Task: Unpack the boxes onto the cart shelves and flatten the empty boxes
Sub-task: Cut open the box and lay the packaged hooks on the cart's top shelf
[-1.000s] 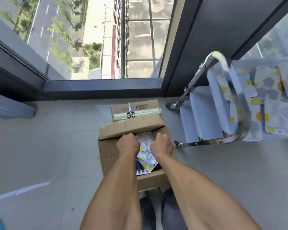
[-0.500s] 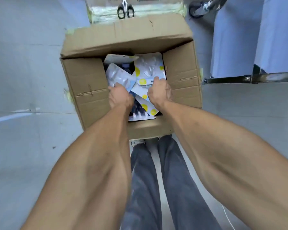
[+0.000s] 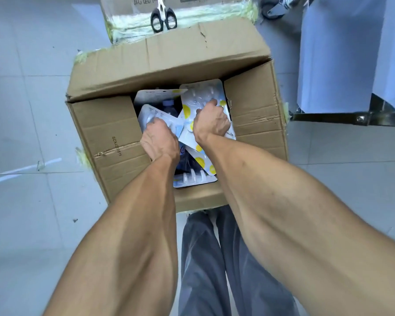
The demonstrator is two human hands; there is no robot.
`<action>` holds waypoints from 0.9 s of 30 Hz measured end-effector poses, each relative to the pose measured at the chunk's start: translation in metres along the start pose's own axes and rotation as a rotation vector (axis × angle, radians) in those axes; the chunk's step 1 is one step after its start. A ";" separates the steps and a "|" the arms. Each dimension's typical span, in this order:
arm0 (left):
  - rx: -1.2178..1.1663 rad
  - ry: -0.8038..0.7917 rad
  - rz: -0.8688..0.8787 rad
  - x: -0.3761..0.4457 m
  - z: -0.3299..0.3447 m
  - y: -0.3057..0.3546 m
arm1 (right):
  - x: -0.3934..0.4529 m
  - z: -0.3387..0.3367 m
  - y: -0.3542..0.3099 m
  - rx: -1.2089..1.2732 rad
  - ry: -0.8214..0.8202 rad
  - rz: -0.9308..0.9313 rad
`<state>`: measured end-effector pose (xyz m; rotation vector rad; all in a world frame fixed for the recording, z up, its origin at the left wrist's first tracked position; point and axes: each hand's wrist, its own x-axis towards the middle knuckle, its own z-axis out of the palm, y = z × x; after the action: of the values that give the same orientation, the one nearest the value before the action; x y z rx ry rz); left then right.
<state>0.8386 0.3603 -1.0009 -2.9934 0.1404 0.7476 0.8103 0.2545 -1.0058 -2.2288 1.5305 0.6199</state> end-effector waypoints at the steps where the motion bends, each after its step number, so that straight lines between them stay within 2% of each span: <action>1: 0.009 0.004 -0.004 0.000 0.000 0.001 | 0.002 -0.002 -0.001 -0.018 0.005 -0.015; 7: 0.045 -0.003 -0.035 0.001 -0.013 0.008 | -0.007 -0.018 -0.005 -0.022 0.020 -0.099; 14: -0.074 -0.023 -0.005 -0.028 -0.099 0.028 | -0.043 -0.101 0.000 0.025 0.002 -0.111; 19: -0.199 -0.025 0.003 -0.081 -0.214 0.043 | -0.090 -0.221 -0.004 0.062 0.068 -0.108; 23: -0.282 0.059 0.038 -0.135 -0.330 0.065 | -0.139 -0.351 -0.015 0.159 0.170 -0.131; 27: -0.380 0.141 0.098 -0.191 -0.445 0.093 | -0.182 -0.486 -0.014 0.198 0.295 -0.237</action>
<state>0.8691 0.2490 -0.5211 -3.4248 0.1687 0.6335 0.8389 0.1441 -0.4993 -2.3723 1.3553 0.0677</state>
